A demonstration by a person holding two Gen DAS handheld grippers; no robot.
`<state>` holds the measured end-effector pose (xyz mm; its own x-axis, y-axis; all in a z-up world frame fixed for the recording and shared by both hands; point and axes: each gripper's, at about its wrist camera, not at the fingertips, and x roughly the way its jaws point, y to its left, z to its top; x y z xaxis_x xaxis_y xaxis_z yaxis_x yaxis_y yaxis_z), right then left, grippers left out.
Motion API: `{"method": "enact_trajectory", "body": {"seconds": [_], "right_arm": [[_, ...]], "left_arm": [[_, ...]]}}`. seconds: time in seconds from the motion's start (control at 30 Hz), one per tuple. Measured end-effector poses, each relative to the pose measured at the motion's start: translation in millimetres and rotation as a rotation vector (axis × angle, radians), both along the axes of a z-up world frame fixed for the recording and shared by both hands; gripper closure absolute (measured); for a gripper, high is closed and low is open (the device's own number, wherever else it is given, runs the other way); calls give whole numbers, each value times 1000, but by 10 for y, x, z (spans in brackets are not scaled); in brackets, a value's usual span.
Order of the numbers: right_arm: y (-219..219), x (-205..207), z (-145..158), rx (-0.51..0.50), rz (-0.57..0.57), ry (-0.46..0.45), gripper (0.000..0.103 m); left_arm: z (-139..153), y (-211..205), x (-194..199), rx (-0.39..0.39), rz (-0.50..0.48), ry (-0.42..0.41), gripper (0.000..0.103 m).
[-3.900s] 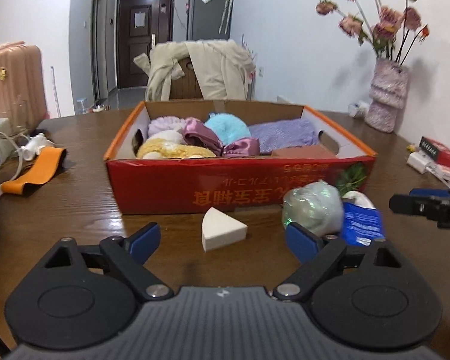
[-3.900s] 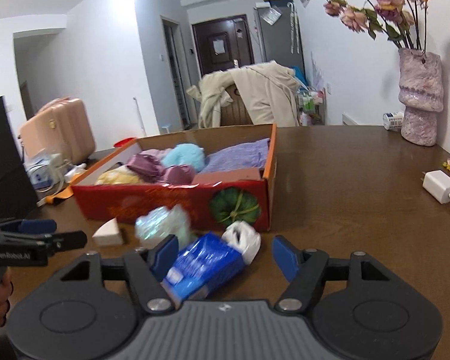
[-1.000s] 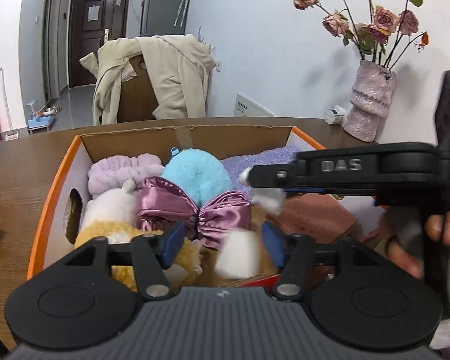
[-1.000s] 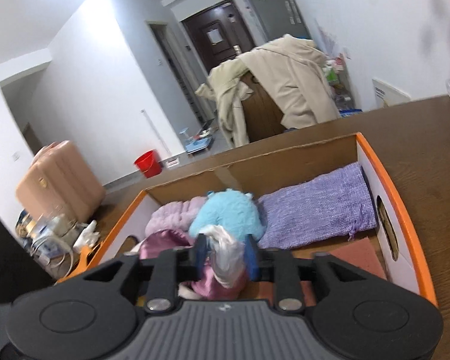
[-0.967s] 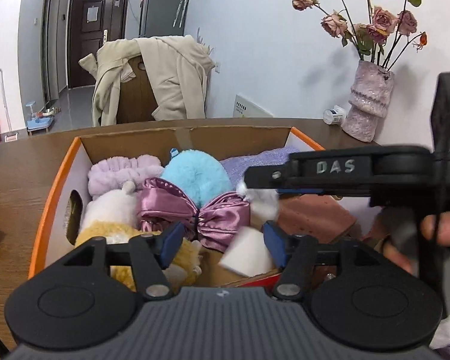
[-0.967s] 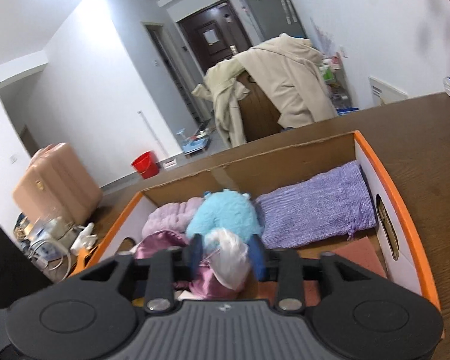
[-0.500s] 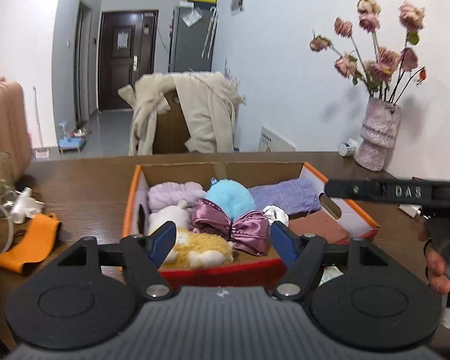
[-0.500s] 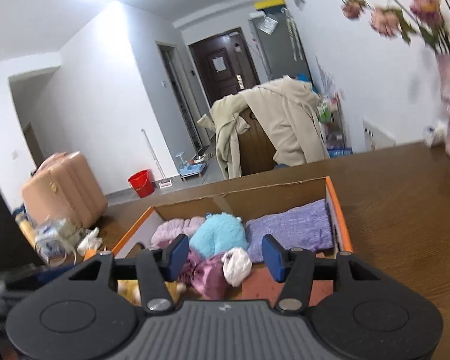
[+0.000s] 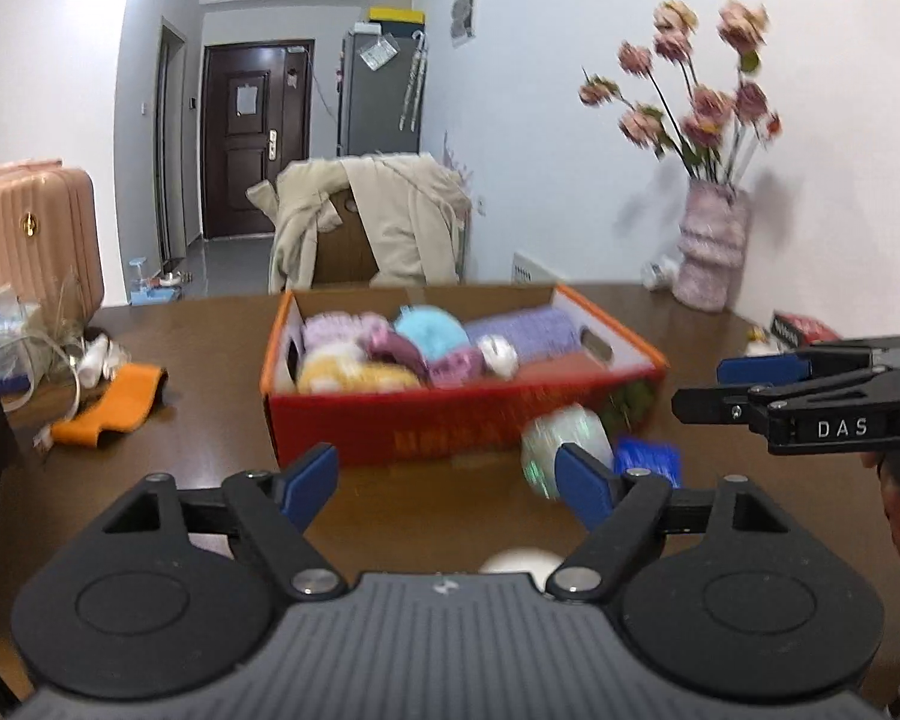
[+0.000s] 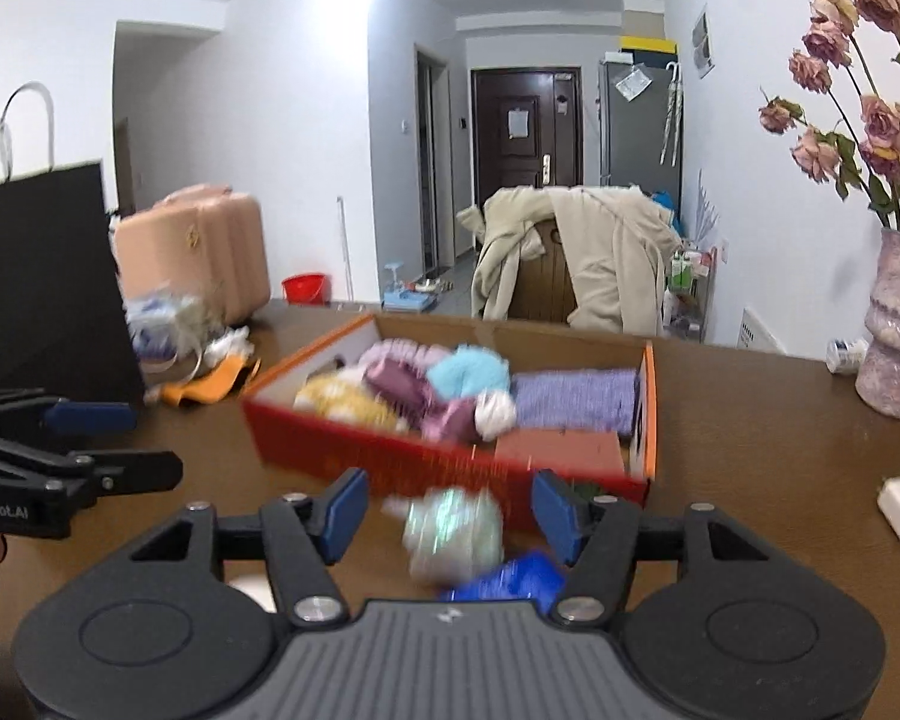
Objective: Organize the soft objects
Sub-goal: 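Grasp the white round sponge with the left gripper, then grasp the clear plastic bag with the right gripper while the left holds the round sponge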
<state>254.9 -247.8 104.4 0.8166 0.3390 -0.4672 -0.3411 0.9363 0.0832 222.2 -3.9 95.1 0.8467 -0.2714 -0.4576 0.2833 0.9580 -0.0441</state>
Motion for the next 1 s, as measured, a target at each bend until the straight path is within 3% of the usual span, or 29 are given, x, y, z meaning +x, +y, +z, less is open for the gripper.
{"method": "enact_trajectory", "body": {"seconds": [0.2,0.43,0.63,0.73,0.83,1.0], "right_arm": [[-52,-343,-303,-31,4,58,43],[-152,-410,-375,-52,1,73,43],[-230,-251,-352,-77,-20,74,43],[-243,-132,-308,-105,-19,72,43],[-244,18,-229,-117,14,74,43],[-147,362,-179,-149,62,81,43]], "left_arm": [[-379,-123,-216,-19,-24,96,22],[-528,-245,-198,-4,-31,117,22],[-646,-365,-21,16,-42,143,23],[-742,-418,87,36,-33,164,28],[-792,-411,171,28,-36,182,43],[-773,-344,252,5,-32,181,45]]}}
